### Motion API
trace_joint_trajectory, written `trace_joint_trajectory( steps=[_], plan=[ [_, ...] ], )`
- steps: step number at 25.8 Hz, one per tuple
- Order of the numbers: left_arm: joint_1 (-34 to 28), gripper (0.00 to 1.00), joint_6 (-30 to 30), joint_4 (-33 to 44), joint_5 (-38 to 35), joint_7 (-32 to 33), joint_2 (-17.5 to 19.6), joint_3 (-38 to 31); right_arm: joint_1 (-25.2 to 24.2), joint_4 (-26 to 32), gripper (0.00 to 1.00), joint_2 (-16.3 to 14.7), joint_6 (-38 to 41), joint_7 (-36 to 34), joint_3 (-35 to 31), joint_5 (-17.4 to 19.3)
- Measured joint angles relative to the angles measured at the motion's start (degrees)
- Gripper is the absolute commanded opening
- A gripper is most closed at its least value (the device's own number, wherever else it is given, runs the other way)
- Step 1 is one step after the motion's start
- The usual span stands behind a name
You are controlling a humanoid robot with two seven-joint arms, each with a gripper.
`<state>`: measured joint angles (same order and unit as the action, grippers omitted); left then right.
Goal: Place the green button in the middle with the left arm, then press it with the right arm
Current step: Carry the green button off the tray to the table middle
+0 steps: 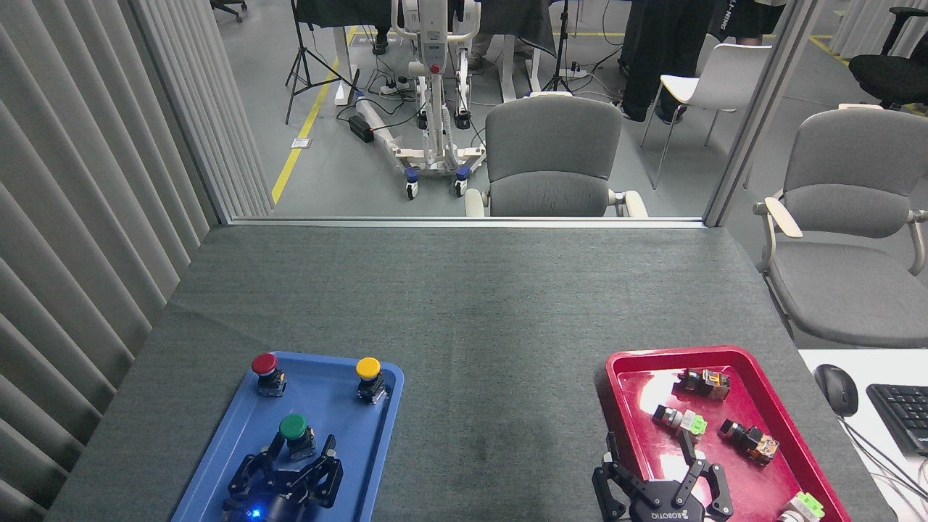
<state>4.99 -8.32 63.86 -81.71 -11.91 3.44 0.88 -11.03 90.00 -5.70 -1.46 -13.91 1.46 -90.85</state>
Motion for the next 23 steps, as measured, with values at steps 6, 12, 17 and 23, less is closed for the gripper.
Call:
trace_joint_trajectory(
  steps=[6,12,17,23],
  plan=[
    [0.63,0.05,0.16,-1.27,-0.06,-0.19,0.01,0.34,0.81,-0.22,1.00,0.82,-0.09,-0.31,0.31,-0.08],
    [0.11,0.00,-1.91,-1.26,-0.17,-2.06,0.37,0.43,0.75,-0.33,1.00,0.62,-0.24,-0.24,1.41,0.78],
    [-1.39,0.00,-12.82,6.54,-0.10,-4.33,1.32,2.52,0.41,-0.21,1.00,0.28,0.09,-0.05,2.75,1.05],
    [5.42,0.00,-8.75,2.64,0.61,-5.41,-2.27,19.11,0.32,-0.16,1.00,-0.09,1.47,-0.57,2.96,1.87]
  ],
)
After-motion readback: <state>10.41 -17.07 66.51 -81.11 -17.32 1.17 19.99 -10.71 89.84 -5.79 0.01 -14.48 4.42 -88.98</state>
